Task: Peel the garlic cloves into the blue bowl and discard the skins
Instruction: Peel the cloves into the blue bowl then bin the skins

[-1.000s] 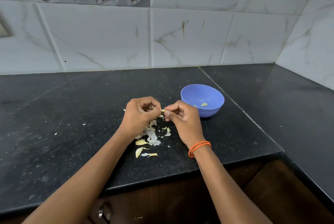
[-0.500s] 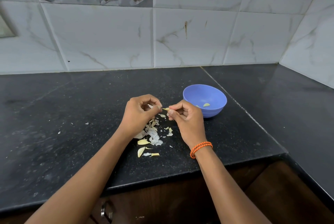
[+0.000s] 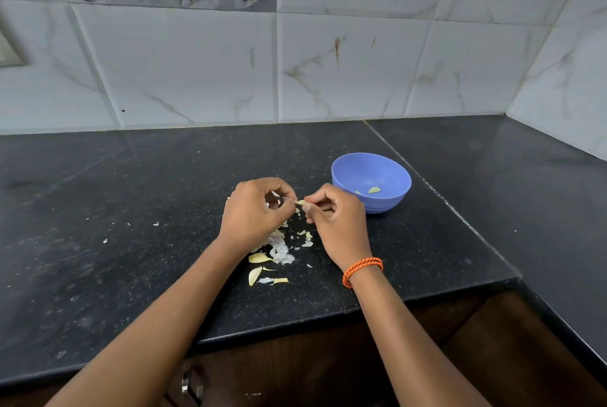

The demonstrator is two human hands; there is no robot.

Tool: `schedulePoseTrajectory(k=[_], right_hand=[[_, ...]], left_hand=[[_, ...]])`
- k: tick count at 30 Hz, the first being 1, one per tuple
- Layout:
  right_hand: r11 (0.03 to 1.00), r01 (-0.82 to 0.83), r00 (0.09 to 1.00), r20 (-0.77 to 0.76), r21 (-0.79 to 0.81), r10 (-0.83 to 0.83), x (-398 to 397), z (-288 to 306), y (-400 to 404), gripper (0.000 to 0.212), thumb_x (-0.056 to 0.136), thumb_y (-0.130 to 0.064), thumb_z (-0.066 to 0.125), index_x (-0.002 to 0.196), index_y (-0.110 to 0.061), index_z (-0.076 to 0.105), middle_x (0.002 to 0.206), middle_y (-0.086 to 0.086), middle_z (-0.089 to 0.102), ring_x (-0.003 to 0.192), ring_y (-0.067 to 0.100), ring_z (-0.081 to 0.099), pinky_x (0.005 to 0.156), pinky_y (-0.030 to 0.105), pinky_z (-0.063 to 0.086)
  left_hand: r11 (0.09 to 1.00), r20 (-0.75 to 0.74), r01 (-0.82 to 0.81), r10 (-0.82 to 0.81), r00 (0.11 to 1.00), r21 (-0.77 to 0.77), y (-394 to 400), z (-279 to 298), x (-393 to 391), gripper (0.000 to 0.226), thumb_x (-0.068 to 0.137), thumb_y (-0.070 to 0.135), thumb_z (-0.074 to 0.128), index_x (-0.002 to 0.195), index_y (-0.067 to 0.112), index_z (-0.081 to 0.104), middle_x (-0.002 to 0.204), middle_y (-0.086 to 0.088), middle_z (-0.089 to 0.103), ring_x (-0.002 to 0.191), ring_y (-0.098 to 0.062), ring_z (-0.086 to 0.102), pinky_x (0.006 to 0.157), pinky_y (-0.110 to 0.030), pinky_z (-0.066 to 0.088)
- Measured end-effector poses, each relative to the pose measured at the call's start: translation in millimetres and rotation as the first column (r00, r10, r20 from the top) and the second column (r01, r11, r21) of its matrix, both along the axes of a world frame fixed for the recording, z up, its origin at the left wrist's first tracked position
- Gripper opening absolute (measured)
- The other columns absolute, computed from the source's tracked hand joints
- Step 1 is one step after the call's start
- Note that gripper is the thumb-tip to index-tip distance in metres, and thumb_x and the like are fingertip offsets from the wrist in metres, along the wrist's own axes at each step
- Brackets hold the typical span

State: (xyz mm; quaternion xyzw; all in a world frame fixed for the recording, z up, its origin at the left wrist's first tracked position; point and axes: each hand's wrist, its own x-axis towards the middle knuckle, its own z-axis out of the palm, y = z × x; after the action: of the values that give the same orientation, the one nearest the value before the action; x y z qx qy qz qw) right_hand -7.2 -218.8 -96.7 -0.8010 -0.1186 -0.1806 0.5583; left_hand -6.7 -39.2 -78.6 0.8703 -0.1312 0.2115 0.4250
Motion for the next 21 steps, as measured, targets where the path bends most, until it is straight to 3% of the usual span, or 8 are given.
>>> schedulePoseTrajectory(k=[6,10,15,21], right_hand=[[0.999,0.001,1.000,0.020,-0.052,0.000,0.3,-0.8,0.4,0.012,0.093,-0.002,0.077,0.087,-0.013,0.073,0.080,-0.005,0.074,0.076,0.013,0.074,0.075,0.041,0.064],[0.999,-0.022,1.000,0.001,-0.033,0.022,0.6,-0.8,0.0,0.011,0.093,-0.003,0.078,0.088,-0.012,0.073,0.080,-0.003,0.075,0.075,0.015,0.075,0.075,0.044,0.065],[0.996,-0.067,0.997,-0.038,0.059,0.070,0.8,0.2,-1.4,0.010,0.093,0.004,0.074,0.090,-0.005,0.073,0.083,0.005,0.077,0.074,0.020,0.076,0.077,0.043,0.066],[0.991,-0.093,0.994,-0.047,0.094,0.098,1.0,1.3,-1.5,0.010,0.093,0.007,0.072,0.090,-0.002,0.073,0.084,0.009,0.076,0.074,0.024,0.075,0.076,0.037,0.066]], left_hand=[[1.000,-0.014,0.001,-0.001,1.000,0.024,-1.1,-0.1,-0.1,0.010,0.085,0.035,0.066,0.078,0.034,0.073,0.079,0.013,0.074,0.074,-0.013,0.070,0.069,-0.042,0.058],[0.997,-0.041,0.071,-0.072,0.997,-0.021,1.5,-0.2,2.7,0.011,0.088,0.025,0.074,0.077,0.028,0.074,0.075,0.007,0.073,0.072,-0.016,0.070,0.071,-0.040,0.059],[0.990,-0.063,0.103,-0.110,0.992,-0.097,0.1,-0.8,4.1,0.018,0.090,0.006,0.075,0.077,0.019,0.074,0.068,0.006,0.068,0.060,-0.004,0.056,0.061,-0.021,0.047],[0.987,-0.074,0.114,-0.123,0.990,-0.111,0.3,0.5,2.7,0.019,0.091,0.005,0.072,0.078,0.018,0.073,0.069,-0.004,0.068,0.060,-0.011,0.056,0.059,-0.031,0.048]])
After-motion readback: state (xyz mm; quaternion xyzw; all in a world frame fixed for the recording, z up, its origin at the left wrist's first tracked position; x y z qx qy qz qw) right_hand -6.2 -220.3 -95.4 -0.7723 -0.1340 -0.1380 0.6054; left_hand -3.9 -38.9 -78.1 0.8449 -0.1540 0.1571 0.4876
